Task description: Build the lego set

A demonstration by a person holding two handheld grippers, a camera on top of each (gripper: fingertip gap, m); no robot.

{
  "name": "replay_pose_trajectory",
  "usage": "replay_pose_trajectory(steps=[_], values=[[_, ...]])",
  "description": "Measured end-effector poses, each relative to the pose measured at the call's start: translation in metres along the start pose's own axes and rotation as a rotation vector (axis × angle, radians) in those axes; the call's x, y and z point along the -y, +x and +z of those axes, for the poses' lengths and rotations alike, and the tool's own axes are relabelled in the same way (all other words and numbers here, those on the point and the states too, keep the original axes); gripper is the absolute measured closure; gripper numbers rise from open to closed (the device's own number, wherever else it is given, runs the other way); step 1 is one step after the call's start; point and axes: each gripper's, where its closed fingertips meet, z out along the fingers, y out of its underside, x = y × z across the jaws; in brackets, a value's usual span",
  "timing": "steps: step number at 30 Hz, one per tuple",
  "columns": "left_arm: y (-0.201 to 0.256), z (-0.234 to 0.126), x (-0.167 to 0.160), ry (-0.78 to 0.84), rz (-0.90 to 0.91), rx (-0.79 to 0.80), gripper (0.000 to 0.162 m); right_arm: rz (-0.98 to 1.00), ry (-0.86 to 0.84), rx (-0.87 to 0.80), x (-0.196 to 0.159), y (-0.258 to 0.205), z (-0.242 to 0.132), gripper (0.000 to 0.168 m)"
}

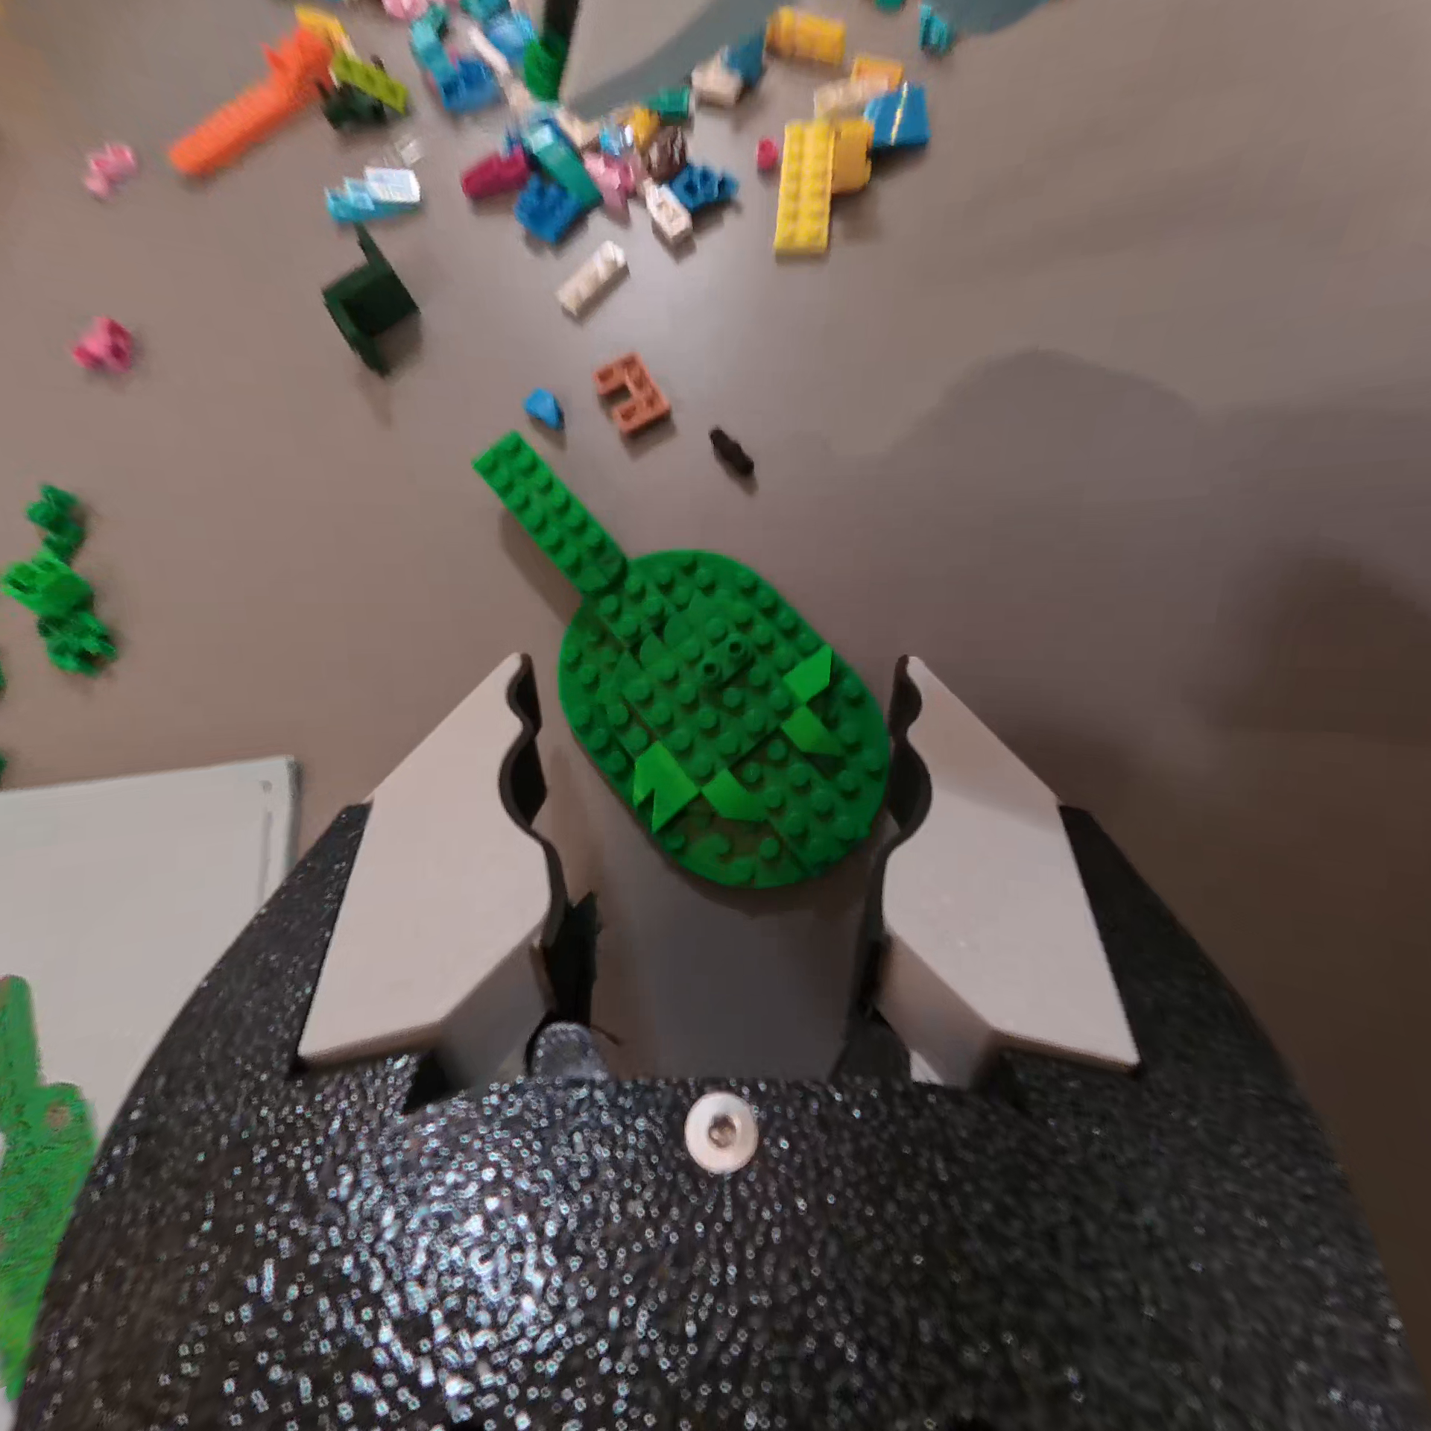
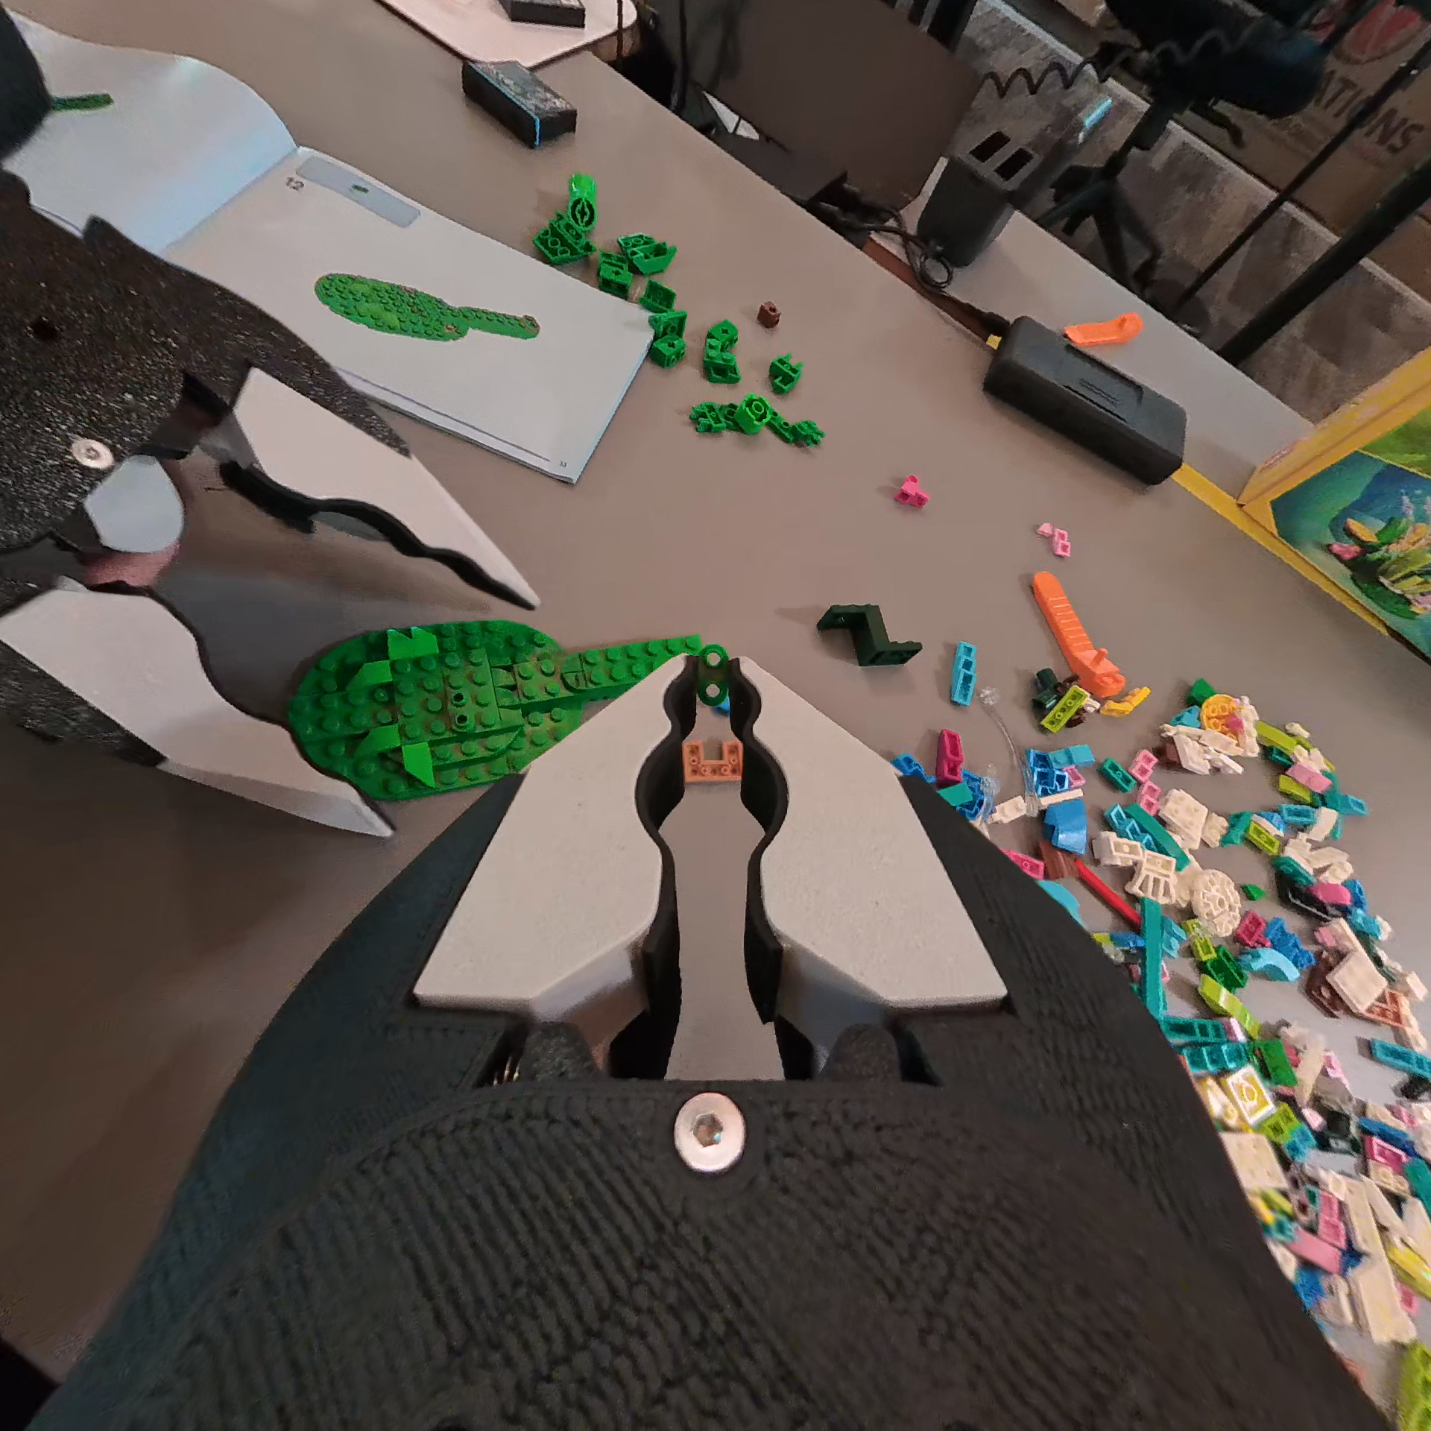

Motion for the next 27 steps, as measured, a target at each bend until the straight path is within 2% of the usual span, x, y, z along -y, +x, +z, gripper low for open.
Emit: replay_pose_trajectory(steps=[7,15,27], values=[[0.0,-0.01,-0.011,0.032,-0.027,-0.047,0.096,0.006,-0.008,0.011,0.0,0.001,0.015,0.162],[-0.004,-0.017,-0.017,0.092,-0.055,-0.074,0.097,0.042,-0.092,0.071,-0.014,-0.004,0.036,0.162],[-0.004,-0.017,-0.018,0.09,-0.064,-0.077,0.098,0.133,-0.191,0.189,-0.026,-0.012,0.068,0.162]])
